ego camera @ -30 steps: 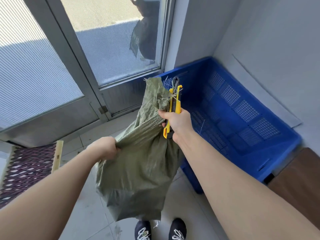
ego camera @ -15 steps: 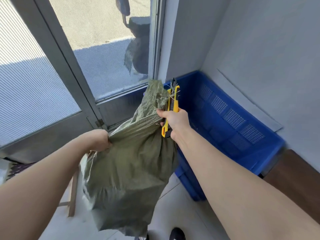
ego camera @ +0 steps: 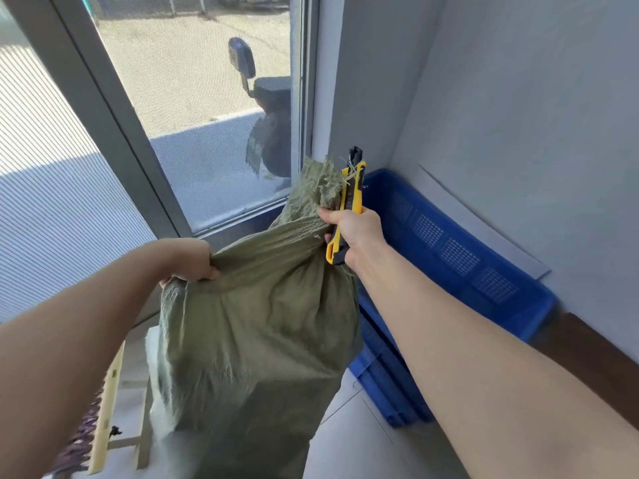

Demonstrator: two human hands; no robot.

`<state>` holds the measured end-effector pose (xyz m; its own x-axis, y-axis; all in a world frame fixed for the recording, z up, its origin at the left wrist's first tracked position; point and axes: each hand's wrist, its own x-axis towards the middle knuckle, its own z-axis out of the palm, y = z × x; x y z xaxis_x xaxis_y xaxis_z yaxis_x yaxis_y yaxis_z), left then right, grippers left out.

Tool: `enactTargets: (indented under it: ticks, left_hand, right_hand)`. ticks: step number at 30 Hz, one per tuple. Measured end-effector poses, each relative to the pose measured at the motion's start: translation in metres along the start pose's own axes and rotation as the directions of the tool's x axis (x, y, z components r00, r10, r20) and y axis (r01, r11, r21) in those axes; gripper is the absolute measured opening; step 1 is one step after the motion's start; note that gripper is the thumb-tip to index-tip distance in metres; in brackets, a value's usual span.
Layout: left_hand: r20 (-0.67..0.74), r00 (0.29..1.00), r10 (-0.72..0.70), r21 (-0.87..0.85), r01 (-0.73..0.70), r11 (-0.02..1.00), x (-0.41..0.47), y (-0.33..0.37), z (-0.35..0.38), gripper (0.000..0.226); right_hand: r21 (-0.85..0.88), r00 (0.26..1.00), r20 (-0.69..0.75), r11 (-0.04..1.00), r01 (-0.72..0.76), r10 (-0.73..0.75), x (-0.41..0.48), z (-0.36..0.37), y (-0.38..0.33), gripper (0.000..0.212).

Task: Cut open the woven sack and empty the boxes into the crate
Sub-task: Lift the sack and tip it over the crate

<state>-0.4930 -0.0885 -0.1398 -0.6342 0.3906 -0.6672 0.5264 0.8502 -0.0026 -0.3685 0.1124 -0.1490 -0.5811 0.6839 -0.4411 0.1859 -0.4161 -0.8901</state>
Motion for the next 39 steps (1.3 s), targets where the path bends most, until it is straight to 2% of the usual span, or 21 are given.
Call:
enactTargets:
  ticks: [7, 9, 18, 20, 25, 28, 30, 34, 39]
  left_hand:
    - [-0.088, 0.995, 0.055, 0.022, -0.053, 0.998, -0.019, 0.033, -0.036, 0.026]
    - [-0.128, 0.99, 0.063, 0.028, -0.06, 0.998, -0.026, 0.046, -0.049, 0.029]
    - [-0.271, 0.955, 0.12, 0.004, -0.124, 0.992, -0.017, 0.113, -0.086, 0.038]
    - [-0.302, 0.946, 0.116, -0.037, -0.134, 0.99, -0.014, 0.129, -0.093, 0.038]
    - [-0.356, 0.924, 0.142, -0.143, -0.204, 0.969, -0.01, 0.171, -0.106, 0.035]
    - [-0.353, 0.924, 0.149, -0.214, -0.235, 0.948, -0.005, 0.195, -0.109, 0.034]
    - [-0.356, 0.924, 0.139, -0.285, -0.249, 0.925, 0.0, 0.212, -0.109, 0.031]
    - [-0.299, 0.947, 0.121, -0.517, -0.267, 0.813, 0.01, 0.239, -0.112, 0.034]
    - [-0.259, 0.958, 0.119, -0.663, -0.267, 0.699, 0.022, 0.278, -0.118, 0.032]
  right_hand:
    - [0.029, 0.997, -0.041, 0.998, 0.062, -0.061, -0.004, -0.026, -0.04, 0.022]
    - [0.047, 0.996, -0.057, 0.997, 0.068, -0.065, -0.003, -0.037, -0.051, 0.017]
    - [0.085, 0.989, -0.141, 0.995, 0.047, -0.034, 0.029, -0.098, -0.087, 0.022]
    - [0.096, 0.987, -0.157, 0.994, 0.048, -0.033, 0.041, -0.11, -0.093, 0.02]
    - [0.064, 0.979, -0.205, 0.998, 0.026, -0.012, 0.075, -0.143, -0.104, 0.034]
    - [0.067, 0.967, -0.255, 0.998, 0.023, -0.005, 0.099, -0.16, -0.105, 0.055]
    - [0.066, 0.965, -0.264, 0.998, 0.014, 0.004, 0.113, -0.171, -0.104, 0.062]
    - [0.047, 0.965, -0.26, 0.999, -0.024, 0.035, 0.139, -0.192, -0.103, 0.055]
    - [0.056, 0.965, -0.253, 0.997, -0.057, 0.069, 0.162, -0.22, -0.101, 0.032]
